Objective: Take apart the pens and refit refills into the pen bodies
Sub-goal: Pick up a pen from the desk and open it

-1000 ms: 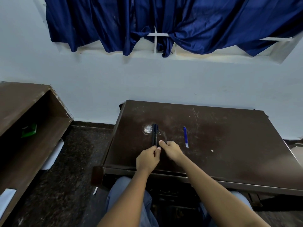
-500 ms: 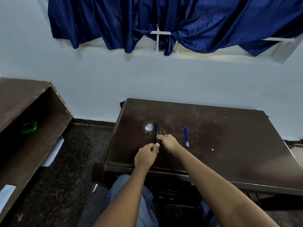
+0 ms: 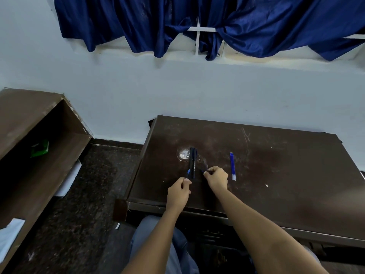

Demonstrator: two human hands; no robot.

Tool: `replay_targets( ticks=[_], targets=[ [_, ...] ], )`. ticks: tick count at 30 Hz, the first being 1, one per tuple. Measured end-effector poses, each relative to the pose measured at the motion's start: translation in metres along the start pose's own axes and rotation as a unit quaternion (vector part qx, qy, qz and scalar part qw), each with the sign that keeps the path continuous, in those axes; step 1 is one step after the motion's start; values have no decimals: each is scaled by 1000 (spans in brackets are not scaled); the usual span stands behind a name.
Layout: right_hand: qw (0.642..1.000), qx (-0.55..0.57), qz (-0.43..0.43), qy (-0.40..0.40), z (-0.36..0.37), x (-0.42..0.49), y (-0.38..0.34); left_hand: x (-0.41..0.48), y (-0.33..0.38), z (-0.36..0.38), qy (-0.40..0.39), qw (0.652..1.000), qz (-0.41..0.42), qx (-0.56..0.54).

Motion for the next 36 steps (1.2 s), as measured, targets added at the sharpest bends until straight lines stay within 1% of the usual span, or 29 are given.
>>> replay_targets(
  ticks=[3, 7, 10, 11, 12, 13, 15, 16, 18, 19, 23, 25, 28, 31, 32, 34, 36],
  targets=[
    [997, -68, -26, -7, 8, 0, -5, 7, 4, 2, 6, 1000, 9, 8],
    [989, -135, -53, -20, 16, 2, -8, 14, -1, 6, 0, 1000, -10, -4],
    [981, -174, -88, 0, 16, 1, -11, 16, -1, 7, 1, 1000, -9, 0],
    [980, -171, -100, 17, 14, -1, -12, 16, 1, 6, 3, 1000, -4, 4],
    [984, -142, -106, 35, 11, -3, -13, 15, 3, 6, 4, 1000, 2, 4],
    [990, -86, -107, 41, 9, -7, -14, 15, 5, 5, 6, 1000, 8, 2],
    [993, 44, -107, 11, 9, -15, -19, 14, 10, 2, 9, 1000, 25, 14],
    [990, 82, -112, -20, 11, -19, -25, 13, 13, 2, 7, 999, 36, 29],
    [984, 84, -133, -79, 18, -27, -37, 12, 18, 3, 0, 996, 56, 63],
    [983, 71, -138, -94, 21, -28, -41, 11, 21, 4, -3, 995, 64, 79],
    [983, 53, -144, -100, 20, -28, -51, -2, 33, 8, -7, 993, 87, 75],
    [978, 57, -157, -123, 19, -33, -55, -9, 40, 6, -8, 994, 92, 66],
    [966, 68, -191, -159, 11, -46, -63, -17, 46, 4, -24, 997, 69, 11],
    [947, 71, -238, -202, 2, -63, -71, -22, 41, 8, -75, 992, -13, -101],
    [942, 75, -247, -215, 0, -68, -74, -24, 41, 10, -95, 988, -31, -121],
    [932, 91, -260, -236, -4, -74, -77, -26, 44, 8, -113, 986, -27, -120],
    [927, 111, -268, -237, -10, -77, -79, -28, 52, 1, -98, 991, 8, -86]
  ],
)
Point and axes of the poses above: each hand's wrist, its own x-axis towards the middle knuckle, its own z-axis out of the palm, y = z × x, the point moved 8 cm from there along x, towards the middle knuckle, and after that the axes turned 10 degrees about -x, right-handed, at the moved point
